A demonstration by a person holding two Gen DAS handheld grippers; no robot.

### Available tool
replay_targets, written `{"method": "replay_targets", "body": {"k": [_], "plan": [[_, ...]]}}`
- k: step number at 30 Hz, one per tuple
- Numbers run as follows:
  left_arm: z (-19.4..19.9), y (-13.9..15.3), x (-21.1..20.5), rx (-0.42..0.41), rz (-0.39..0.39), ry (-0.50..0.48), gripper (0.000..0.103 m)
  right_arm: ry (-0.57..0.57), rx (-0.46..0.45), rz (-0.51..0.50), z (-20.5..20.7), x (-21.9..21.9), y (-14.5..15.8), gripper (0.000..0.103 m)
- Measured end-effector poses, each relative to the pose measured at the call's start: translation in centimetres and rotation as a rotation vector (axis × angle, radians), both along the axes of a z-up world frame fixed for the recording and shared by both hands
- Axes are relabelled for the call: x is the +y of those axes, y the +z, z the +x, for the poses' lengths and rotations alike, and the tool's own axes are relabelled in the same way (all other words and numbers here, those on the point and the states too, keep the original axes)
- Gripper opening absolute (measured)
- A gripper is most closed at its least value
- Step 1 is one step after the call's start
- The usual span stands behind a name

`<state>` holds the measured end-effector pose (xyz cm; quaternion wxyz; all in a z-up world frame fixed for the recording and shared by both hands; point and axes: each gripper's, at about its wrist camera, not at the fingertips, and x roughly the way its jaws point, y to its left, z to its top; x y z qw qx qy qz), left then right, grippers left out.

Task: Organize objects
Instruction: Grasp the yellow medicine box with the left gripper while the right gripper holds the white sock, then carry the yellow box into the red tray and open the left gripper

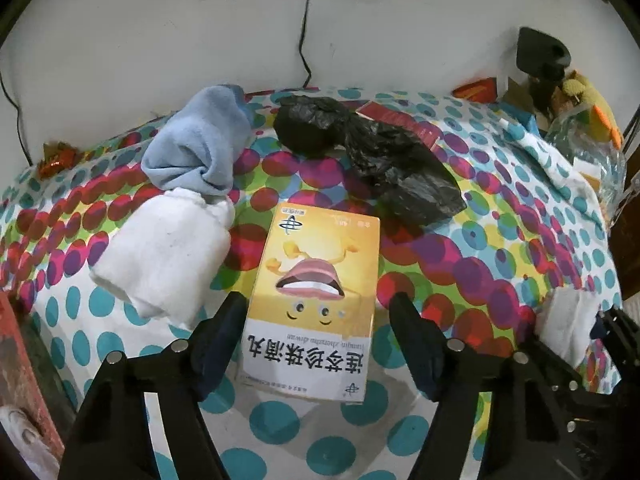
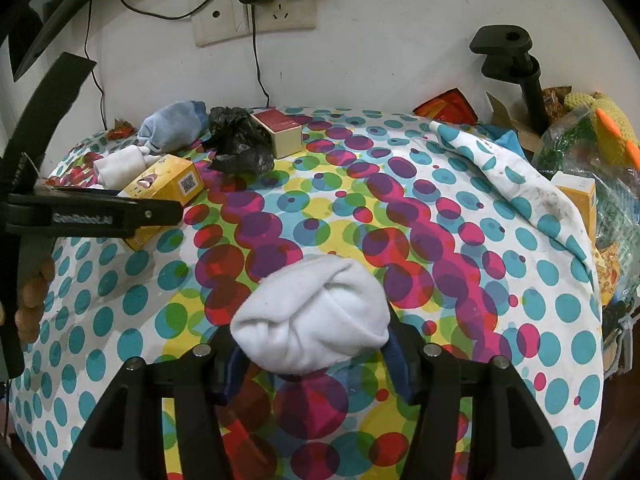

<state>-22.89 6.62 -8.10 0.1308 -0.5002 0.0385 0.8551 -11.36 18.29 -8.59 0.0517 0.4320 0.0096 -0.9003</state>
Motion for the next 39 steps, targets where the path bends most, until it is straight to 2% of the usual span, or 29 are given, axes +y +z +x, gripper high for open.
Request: {"method": "replay_targets", "body": {"k": [1, 3, 5, 29, 39], "plan": [[0.1, 0.0, 0.2, 0.009, -0.016, -0.002, 0.066, 0.0, 0.0, 0.002, 0.0, 0.0, 0.0, 0.059], [0.5, 0.0, 0.4, 0.032, -0.045, -0.005, 0.053, 0.002, -0.001, 0.001, 0.0, 0.0, 0.0, 0.059], [0.7, 0.1, 0.5, 0.035, -0.041, -0.013, 0.047, 0.002, -0.001, 0.002, 0.0, 0.0, 0.0, 0.059], [7.8, 0.8, -0.2, 0.028, -0.066, 0.023, 0.047, 0.004, -0.005, 0.037, 0.0, -0.5, 0.0, 0.059], [11.0, 1.8, -0.8, 0.057, -0.106, 0.025, 0.047, 0.003, -0.005, 0.043, 0.0, -0.7, 0.1, 0.059]]}}
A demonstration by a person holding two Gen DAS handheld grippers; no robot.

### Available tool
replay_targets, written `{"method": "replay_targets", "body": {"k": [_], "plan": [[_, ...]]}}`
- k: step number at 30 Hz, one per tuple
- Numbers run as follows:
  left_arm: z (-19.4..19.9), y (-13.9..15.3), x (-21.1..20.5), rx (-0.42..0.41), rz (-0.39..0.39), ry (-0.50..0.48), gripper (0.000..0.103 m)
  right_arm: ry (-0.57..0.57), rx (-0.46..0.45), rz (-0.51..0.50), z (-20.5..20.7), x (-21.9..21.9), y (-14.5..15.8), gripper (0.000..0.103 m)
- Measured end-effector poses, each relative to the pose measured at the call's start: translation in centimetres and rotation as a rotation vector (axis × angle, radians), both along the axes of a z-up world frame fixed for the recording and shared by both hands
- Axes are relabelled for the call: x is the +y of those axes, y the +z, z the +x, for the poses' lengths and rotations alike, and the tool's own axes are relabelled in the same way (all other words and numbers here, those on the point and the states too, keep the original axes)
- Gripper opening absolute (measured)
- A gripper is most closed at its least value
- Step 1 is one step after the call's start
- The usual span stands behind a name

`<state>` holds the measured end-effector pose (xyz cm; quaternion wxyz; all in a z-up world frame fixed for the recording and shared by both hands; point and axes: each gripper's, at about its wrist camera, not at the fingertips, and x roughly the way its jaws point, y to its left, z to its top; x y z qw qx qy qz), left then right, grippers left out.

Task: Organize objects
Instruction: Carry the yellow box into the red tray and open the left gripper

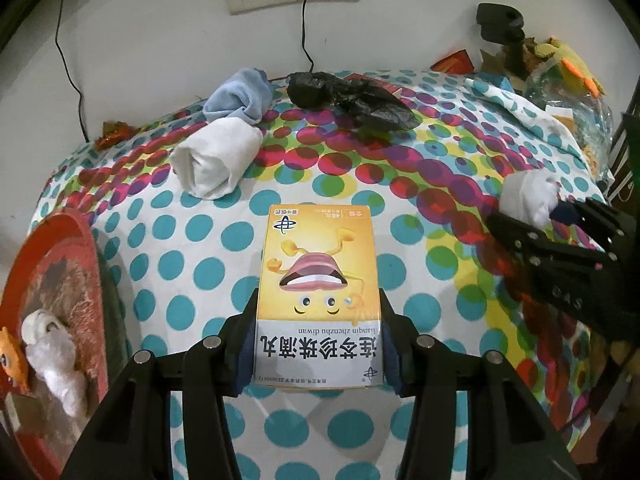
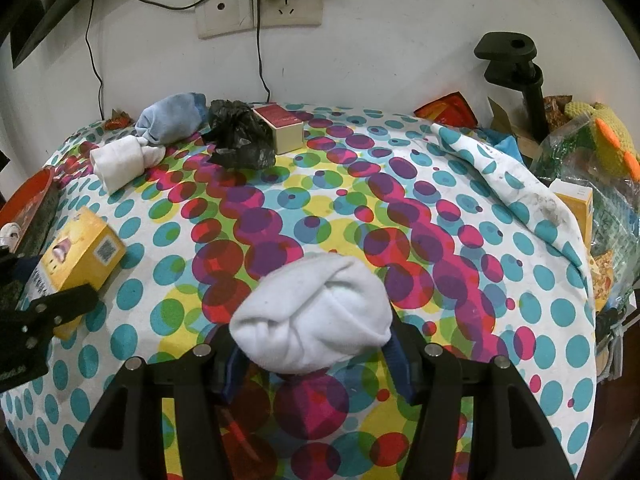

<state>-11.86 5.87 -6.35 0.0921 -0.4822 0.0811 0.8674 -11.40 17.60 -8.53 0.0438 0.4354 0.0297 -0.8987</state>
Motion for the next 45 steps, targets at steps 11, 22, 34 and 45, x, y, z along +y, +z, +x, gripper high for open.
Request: {"method": "replay_targets", "body": {"k": [11, 22, 34, 45], "plan": [[2.5, 1.9, -1.1, 0.029, 0.004, -0.003, 0.047, 0.0, 0.0, 0.001, 0.0, 0.0, 0.0, 0.059], [4.2, 3.4, -4.9, 0.061, 0.018, 0.067, 0.047, 0.0, 0.001, 0.002, 0.0, -0.1, 0.0, 0.059], [6.3, 4.8, -10.8, 0.084, 0.046, 0.163, 0.047, 0.0, 0.001, 0.003, 0.0, -0.1, 0.0, 0.059], [7.2, 4.6, -17.9, 0.093, 0.038, 0.314, 0.047, 0.0, 0.001, 0.003, 0.0, -0.2, 0.0, 0.059]]}}
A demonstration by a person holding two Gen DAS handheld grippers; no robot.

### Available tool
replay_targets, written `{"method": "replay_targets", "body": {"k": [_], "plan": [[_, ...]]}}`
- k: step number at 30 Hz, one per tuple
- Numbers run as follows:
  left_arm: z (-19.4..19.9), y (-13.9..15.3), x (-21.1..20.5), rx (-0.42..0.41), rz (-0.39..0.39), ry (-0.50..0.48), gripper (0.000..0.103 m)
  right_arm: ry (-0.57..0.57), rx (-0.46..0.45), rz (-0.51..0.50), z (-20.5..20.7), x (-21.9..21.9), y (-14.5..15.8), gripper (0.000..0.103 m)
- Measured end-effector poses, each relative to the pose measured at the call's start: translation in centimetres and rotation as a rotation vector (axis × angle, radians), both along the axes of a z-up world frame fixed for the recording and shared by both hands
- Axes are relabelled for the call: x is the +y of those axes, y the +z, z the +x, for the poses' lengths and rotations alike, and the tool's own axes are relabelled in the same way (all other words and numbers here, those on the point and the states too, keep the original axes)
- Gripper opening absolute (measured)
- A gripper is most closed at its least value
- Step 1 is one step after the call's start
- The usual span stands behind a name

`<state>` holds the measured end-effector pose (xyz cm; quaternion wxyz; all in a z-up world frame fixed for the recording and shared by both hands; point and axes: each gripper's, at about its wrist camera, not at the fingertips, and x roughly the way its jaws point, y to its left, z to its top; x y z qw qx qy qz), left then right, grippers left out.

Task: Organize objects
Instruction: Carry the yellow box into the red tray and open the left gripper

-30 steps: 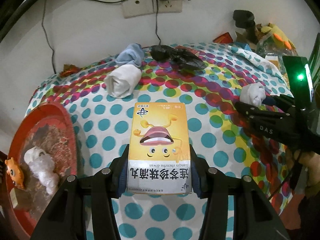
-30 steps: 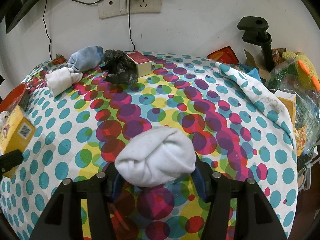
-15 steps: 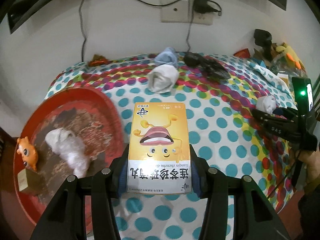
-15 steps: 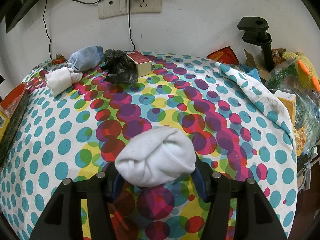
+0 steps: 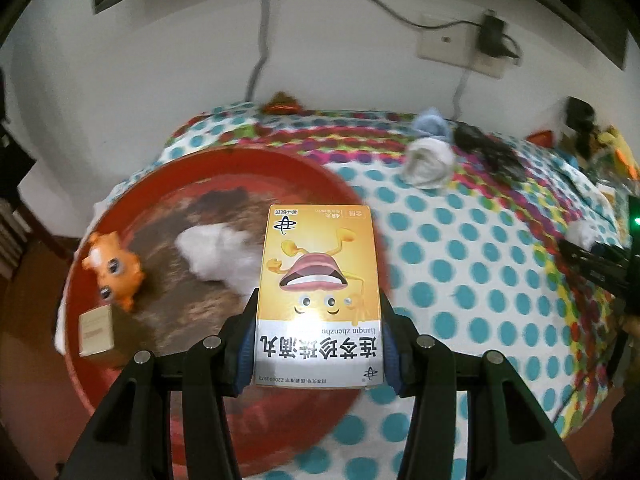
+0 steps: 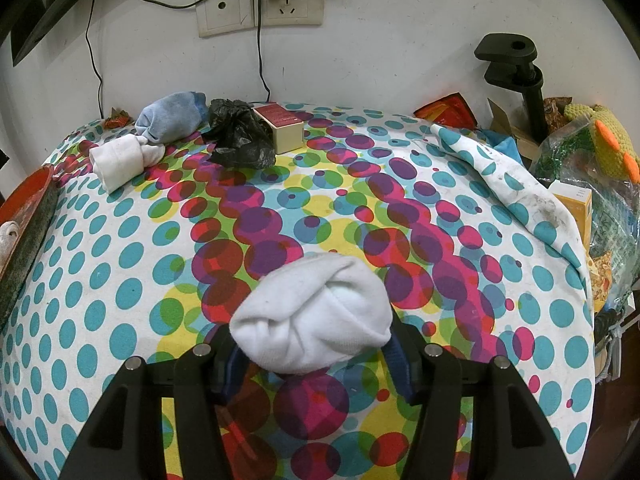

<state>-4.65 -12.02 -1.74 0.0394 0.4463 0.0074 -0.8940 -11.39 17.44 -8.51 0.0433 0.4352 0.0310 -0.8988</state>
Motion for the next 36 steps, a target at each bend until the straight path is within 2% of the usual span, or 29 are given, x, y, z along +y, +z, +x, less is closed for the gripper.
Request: {"method": "replay_targets", "body": {"k": [7, 17, 36], "plan": [[0.7, -0.9, -4.2, -0.018, 0.031, 0.092, 0.047, 0.0, 0.0, 0.0, 0.0, 0.0, 0.0, 0.059], [1.1, -2.7, -7.9, -0.042, 0.05, 0.167, 0.047, 0.0, 0.0, 0.001, 0.1, -0.2, 0.1, 0.059], [1.7, -4.2, -10.8, -0.048, 0.076, 0.211, 0.047, 0.0, 0.001, 0.004, 0.1, -0.3, 0.0, 0.059]]}}
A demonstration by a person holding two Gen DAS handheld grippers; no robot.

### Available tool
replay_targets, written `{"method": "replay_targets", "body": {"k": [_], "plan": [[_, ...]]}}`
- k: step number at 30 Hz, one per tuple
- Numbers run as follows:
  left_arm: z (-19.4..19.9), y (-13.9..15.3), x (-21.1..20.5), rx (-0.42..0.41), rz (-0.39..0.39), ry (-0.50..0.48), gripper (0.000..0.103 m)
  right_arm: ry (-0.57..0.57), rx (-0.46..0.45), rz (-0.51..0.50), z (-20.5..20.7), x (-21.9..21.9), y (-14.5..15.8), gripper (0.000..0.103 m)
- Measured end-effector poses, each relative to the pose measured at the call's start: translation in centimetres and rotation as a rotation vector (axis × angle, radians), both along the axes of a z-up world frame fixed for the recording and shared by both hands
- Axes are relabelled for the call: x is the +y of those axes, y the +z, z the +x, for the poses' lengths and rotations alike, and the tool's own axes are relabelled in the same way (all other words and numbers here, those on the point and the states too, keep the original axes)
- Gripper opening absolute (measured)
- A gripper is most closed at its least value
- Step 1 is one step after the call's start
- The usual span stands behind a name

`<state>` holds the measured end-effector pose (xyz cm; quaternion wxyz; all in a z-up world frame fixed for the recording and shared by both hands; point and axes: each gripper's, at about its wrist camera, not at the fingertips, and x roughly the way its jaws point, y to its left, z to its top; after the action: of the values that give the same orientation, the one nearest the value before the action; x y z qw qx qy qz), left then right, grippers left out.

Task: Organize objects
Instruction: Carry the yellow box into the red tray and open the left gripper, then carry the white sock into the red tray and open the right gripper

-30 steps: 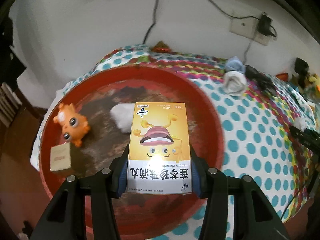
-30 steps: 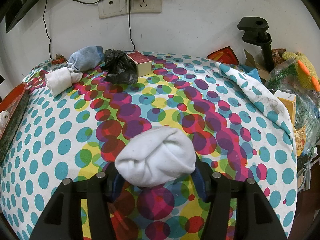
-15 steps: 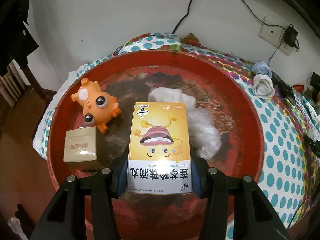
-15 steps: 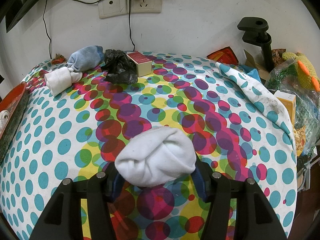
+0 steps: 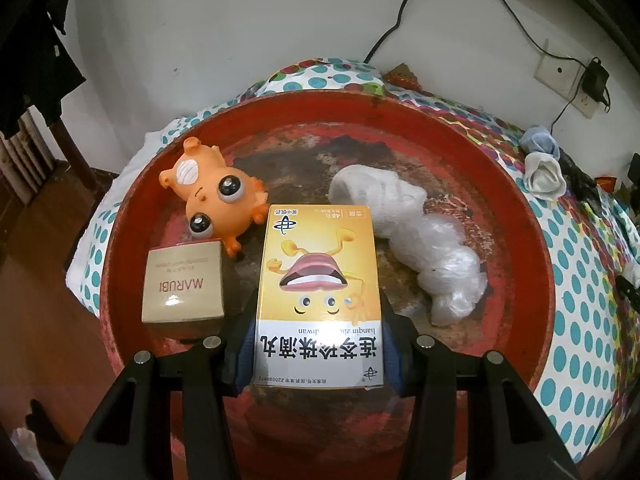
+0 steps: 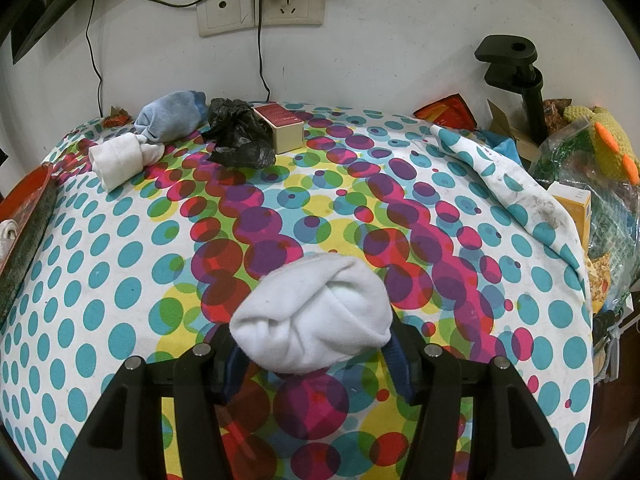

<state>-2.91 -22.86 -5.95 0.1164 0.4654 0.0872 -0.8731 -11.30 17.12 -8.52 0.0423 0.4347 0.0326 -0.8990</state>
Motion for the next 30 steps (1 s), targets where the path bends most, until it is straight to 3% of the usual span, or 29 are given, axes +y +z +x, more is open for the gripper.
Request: {"method": "replay_targets", "body": {"k": [13, 21, 30], "plan": [[0.5, -0.6, -1.0, 0.01, 0.009, 0.008, 0.048, 0.0, 0.0, 0.001, 0.0, -0.1, 0.0, 0.059], [1.2, 0.3, -1.3, 0.044, 0.015, 0.016, 0.065, 0.001, 0.001, 0.005, 0.0, 0.0, 0.1, 0.059], [3.0, 1.6, -0.2, 0.103, -0.068, 0.002, 0.084, -0.002, 0.021, 0.076, 0.2, -0.7, 0.4, 0.057]]}}
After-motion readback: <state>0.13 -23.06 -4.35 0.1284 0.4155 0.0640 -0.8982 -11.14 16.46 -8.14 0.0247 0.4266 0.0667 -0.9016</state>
